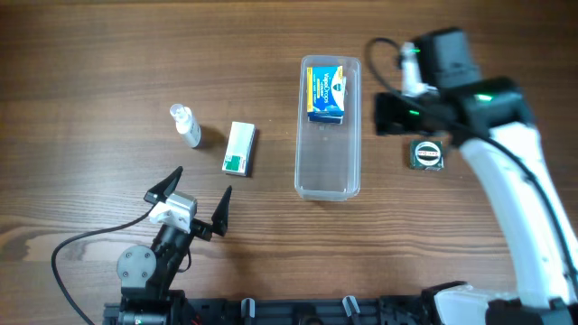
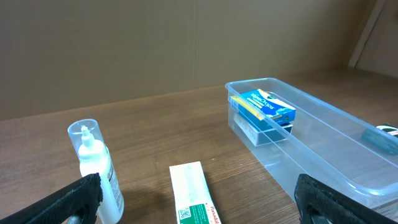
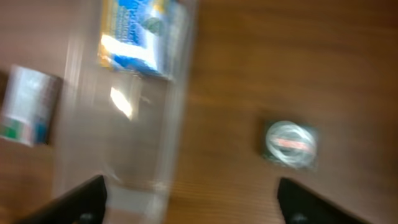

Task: Pack container
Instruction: 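Lower the right gripper onto the green Zam-Buk box and grasp it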

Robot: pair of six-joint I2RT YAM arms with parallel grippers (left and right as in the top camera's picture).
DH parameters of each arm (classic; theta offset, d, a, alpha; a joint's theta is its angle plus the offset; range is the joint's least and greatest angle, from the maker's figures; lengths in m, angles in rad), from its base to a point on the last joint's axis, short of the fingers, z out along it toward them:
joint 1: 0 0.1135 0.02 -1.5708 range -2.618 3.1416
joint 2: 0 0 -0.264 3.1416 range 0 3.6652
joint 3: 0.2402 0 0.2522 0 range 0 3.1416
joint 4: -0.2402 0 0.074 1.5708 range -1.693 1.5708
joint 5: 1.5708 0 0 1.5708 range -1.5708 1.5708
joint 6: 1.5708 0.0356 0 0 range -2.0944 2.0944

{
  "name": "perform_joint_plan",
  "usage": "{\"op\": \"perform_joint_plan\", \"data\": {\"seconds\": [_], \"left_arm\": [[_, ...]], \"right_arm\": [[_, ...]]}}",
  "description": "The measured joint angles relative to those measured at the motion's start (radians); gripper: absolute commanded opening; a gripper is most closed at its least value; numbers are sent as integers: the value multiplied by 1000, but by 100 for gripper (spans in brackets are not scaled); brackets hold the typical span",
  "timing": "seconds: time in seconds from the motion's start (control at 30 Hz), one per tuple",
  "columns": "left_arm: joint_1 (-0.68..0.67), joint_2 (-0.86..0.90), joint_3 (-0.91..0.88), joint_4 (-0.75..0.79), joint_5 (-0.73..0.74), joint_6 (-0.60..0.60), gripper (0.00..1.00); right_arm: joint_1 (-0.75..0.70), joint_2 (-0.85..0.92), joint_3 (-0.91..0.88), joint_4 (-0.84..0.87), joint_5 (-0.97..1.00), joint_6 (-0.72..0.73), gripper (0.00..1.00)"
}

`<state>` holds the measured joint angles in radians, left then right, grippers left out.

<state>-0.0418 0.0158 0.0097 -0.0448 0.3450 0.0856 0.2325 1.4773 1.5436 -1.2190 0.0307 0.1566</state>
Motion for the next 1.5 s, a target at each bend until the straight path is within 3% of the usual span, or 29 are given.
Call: {"op": "perform_joint_plan", "data": {"seconds": [0.13, 0.33, 0.73, 1.13, 1.5], "left_arm": [[0, 0, 0, 0, 0, 0, 100], [0, 0, 0, 0, 0, 0, 100], [0, 0, 0, 0, 0, 0, 100], [0, 0, 0, 0, 0, 0, 100], [0, 0, 0, 0, 0, 0, 100]], "right_arm": [[-168, -27, -4, -84, 11, -47, 99], [-311, -6, -132, 14, 16, -83, 100], [-315, 105, -353, 234, -13, -163, 99], [-315, 312, -362, 305, -16, -185, 99], [-315, 359, -362, 334, -15, -185, 92]]}}
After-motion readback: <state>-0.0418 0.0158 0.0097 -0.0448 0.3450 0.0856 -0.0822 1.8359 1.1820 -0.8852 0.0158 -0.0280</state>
